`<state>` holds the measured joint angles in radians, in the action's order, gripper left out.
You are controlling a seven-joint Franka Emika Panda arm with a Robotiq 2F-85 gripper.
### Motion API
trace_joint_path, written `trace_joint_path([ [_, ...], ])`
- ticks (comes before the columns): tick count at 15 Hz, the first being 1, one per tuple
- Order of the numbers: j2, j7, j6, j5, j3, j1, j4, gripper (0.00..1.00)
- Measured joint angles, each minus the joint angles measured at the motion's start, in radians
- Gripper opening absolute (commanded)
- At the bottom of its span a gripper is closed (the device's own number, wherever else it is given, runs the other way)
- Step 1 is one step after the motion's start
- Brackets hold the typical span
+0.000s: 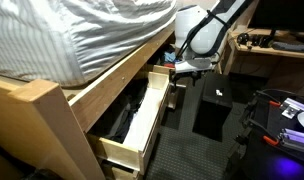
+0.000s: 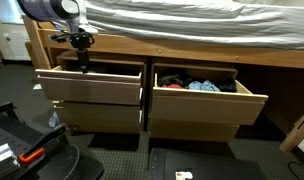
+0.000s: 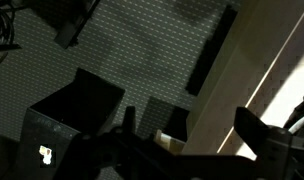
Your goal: Open the top left drawer, then close the top right drawer
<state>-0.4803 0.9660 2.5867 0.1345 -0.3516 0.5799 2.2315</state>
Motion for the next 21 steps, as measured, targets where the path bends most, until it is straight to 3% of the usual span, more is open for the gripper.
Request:
trace_joint_path([
  [10,0.000,0.000,0.000,0.000,0.004,-0.001,0.005,1.00],
  [12,0.000,0.042,0.013,-0.043,0.037,-0.034,0.003,1.00],
  [17,-0.030,0.124,0.214,-0.012,0.154,-0.190,0.007,1.00],
  [21,-0.052,0.129,0.240,-0.010,0.166,-0.213,0.004,1.00],
])
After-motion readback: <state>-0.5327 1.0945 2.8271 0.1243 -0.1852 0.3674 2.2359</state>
